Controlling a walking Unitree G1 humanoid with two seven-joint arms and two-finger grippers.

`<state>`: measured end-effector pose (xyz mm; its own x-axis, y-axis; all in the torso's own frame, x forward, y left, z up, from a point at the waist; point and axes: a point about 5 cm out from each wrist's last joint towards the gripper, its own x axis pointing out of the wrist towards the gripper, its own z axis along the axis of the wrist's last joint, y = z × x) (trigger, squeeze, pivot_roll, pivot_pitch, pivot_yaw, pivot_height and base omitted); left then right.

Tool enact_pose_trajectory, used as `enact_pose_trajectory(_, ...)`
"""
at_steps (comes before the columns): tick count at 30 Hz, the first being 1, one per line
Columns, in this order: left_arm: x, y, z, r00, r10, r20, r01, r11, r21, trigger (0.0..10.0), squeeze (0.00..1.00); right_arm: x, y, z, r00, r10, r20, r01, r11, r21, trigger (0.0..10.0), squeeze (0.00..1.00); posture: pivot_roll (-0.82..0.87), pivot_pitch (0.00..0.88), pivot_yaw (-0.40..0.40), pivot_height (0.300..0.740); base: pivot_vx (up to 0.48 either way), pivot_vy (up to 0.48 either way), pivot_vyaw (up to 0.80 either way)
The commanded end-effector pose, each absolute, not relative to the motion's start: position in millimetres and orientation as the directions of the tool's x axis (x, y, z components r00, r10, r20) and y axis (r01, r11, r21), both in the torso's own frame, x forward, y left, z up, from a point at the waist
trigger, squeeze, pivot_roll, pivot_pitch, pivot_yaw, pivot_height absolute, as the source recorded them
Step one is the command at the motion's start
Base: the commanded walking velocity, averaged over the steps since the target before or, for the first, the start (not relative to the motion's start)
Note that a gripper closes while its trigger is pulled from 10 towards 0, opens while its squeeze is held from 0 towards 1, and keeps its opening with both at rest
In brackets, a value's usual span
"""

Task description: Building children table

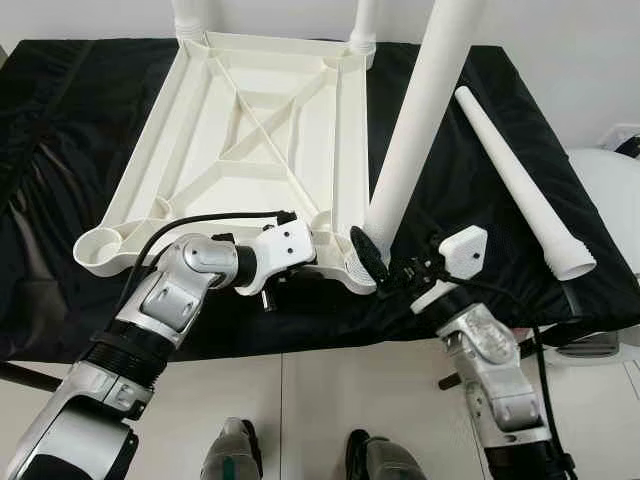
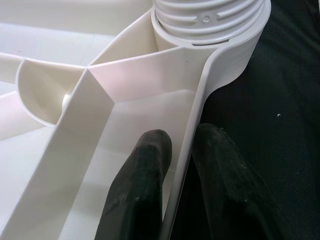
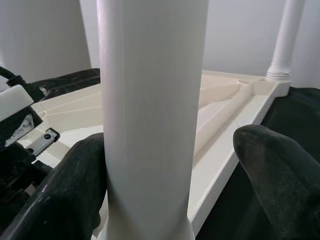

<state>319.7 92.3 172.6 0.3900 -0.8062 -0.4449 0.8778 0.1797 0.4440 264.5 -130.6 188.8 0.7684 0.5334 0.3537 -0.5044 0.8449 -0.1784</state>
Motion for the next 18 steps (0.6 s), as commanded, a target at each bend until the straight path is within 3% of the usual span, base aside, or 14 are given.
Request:
enact_pose_trajectory(1,322.0,89.1,182.4,0.402,-0.814,-0.419,0.855,0.170,0.491,10.0,0.00,266.0,-133.9,184.2,0.766,0.553,0.328,-0.532,0.832,-0.161,10.0,0.00,0.07,0.190,0.020,0.740,0.000,0.000,0.00)
enact_pose_trajectory(18,318.6,89.0,182.5,0.395,-0.817,-0.420,0.857,0.162,0.490,10.0,0.00,281.3,-139.1,189.4,0.633,0.729,0.261,-0.707,0.681,-0.191,10.0,0.00,0.08,0.203,0.014,0.740,0.000,0.000,0.00)
